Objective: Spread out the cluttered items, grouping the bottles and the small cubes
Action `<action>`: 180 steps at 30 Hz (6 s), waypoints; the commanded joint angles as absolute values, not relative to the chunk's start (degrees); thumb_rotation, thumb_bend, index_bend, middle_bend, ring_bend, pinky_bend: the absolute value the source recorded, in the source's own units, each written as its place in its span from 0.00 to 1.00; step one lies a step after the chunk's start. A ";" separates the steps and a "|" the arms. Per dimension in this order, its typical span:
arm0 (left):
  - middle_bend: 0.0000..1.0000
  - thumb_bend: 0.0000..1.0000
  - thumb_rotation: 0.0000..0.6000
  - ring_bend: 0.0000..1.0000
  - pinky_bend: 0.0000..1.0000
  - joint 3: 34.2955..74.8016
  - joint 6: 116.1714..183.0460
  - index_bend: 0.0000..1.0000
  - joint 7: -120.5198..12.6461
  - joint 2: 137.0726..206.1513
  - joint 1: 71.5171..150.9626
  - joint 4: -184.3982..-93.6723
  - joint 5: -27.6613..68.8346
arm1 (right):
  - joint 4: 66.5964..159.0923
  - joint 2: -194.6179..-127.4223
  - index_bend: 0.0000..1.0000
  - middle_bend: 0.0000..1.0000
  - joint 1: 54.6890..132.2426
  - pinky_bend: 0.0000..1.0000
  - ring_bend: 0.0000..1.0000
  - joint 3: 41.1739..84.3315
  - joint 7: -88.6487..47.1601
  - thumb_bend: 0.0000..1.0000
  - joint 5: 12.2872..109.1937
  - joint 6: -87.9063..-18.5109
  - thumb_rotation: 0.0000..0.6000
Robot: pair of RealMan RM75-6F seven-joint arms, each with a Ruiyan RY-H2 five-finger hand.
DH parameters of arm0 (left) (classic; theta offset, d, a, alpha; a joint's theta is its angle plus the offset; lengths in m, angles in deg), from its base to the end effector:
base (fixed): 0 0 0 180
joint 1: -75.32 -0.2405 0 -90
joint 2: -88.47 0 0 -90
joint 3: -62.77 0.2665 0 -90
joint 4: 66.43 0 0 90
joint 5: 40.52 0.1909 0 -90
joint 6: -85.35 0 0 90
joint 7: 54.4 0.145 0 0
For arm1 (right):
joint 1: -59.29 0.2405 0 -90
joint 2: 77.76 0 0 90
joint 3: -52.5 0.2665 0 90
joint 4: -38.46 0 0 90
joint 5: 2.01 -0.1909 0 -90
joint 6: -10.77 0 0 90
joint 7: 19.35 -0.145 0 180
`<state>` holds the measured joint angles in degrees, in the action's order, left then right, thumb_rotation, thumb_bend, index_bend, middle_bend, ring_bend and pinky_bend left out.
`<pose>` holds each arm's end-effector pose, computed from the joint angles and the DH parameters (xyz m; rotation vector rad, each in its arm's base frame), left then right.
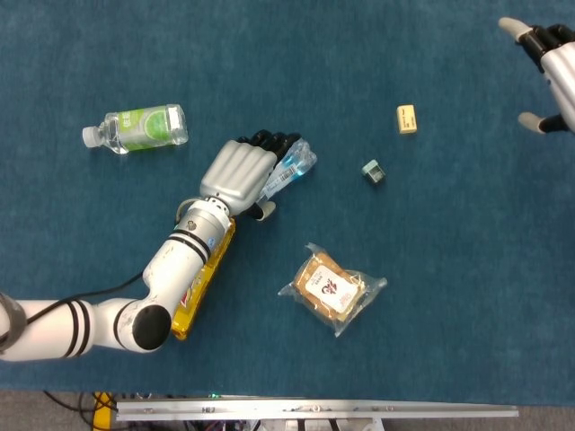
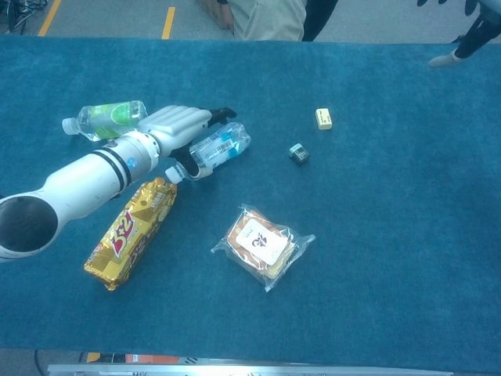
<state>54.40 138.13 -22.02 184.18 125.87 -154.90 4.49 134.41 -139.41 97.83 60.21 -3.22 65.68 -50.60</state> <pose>-0.1148 0.3300 -0.0551 -1.9963 -1.0851 -0.7761 -0.1945 -0.3494 0.1607 1.7359 -0.6923 0.8328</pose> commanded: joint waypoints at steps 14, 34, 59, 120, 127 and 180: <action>0.41 0.26 1.00 0.36 0.35 54.76 139.60 0.39 -26.36 189.05 125.20 -146.67 8.61 | 133.88 -139.19 0.15 0.32 96.83 0.47 0.32 61.44 -4.63 0.00 65.94 -49.70 1.00; 0.55 0.26 1.00 0.48 0.51 55.95 135.90 0.48 -34.71 185.71 124.45 -144.13 21.03 | 134.40 -139.28 0.15 0.32 95.95 0.47 0.32 62.48 -4.21 0.00 65.31 -49.40 1.00; 0.54 0.26 1.00 0.46 0.51 55.45 134.41 0.47 -40.25 179.71 123.86 -139.91 27.57 | 134.99 -139.34 0.15 0.32 95.19 0.47 0.32 63.13 -3.96 0.00 65.18 -49.42 1.00; 0.13 0.26 1.00 0.01 0.21 58.21 138.20 0.19 -42.22 177.68 119.72 -136.31 38.27 | 136.25 -138.89 0.15 0.33 94.42 0.47 0.32 62.67 -3.17 0.00 65.80 -48.48 1.00; 0.14 0.26 1.00 0.03 0.21 56.72 140.41 0.19 -41.18 174.40 118.76 -142.46 37.09 | 137.52 -138.03 0.16 0.33 95.06 0.47 0.32 61.58 -1.51 0.00 67.62 -47.03 1.00; 0.17 0.26 1.00 0.05 0.22 64.92 167.00 0.20 -53.06 147.70 93.89 -161.25 51.38 | 124.44 -165.19 0.20 0.35 107.77 0.46 0.29 56.81 22.42 0.01 59.94 -37.12 1.00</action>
